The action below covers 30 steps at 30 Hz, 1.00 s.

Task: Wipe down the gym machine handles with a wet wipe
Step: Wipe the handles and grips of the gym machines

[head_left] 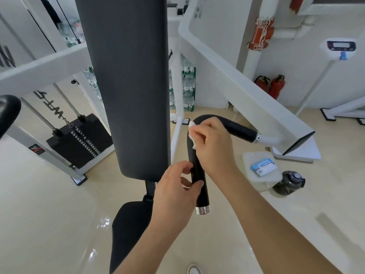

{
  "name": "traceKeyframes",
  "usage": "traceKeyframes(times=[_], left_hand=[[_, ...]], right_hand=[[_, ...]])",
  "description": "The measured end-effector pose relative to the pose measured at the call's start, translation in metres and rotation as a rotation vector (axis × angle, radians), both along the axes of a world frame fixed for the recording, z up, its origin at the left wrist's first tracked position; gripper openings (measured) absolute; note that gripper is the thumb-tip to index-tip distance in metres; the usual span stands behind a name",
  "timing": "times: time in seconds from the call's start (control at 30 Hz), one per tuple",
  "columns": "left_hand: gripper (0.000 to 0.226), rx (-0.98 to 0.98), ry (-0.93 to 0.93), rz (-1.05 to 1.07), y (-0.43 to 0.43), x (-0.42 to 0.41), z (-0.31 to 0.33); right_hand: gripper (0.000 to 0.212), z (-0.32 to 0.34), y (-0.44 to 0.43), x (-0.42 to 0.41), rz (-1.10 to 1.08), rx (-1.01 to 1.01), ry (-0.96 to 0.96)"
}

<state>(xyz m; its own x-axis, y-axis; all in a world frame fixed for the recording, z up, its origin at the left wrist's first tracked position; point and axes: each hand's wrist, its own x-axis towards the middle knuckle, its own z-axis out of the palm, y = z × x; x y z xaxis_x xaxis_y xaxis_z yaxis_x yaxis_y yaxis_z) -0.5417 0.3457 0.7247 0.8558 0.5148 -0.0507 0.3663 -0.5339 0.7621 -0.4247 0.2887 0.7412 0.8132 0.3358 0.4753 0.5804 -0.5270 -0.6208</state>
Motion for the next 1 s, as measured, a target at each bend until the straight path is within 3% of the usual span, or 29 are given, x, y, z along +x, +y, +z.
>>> traceKeyframes(times=[0.13,0.23,0.33,0.43,0.57,0.7,0.87,1.0], left_hand=[[0.017,-0.136,-0.043,0.035,0.016,-0.008,-0.003],[0.028,-0.134,-0.05,0.052,0.018,-0.02,-0.008],[0.034,-0.147,-0.132,0.059,0.012,-0.019,-0.008],[0.029,-0.182,-0.253,0.073,0.009,-0.013,0.0],[0.026,-0.188,-0.302,0.023,0.0,-0.009,0.006],[0.019,-0.077,-0.297,0.084,-0.001,0.001,0.001],[0.006,0.274,-0.405,-0.013,0.018,0.011,-0.001],[0.017,0.54,-0.497,-0.076,0.028,0.018,-0.013]], right_hand=[[0.019,-0.019,-0.034,-0.052,0.166,-0.179,-0.019],[0.011,-0.024,-0.04,-0.058,0.177,-0.193,-0.024],[0.016,-0.013,-0.021,-0.046,0.112,-0.191,-0.042],[0.012,-0.008,-0.022,-0.038,0.151,-0.189,0.037],[0.028,-0.014,-0.05,-0.05,0.316,-0.13,0.241],[0.031,-0.02,-0.051,-0.054,0.177,0.14,0.327],[0.012,-0.029,-0.046,-0.058,0.038,0.18,0.315],[0.008,-0.025,-0.037,-0.048,-0.016,0.264,0.332]])
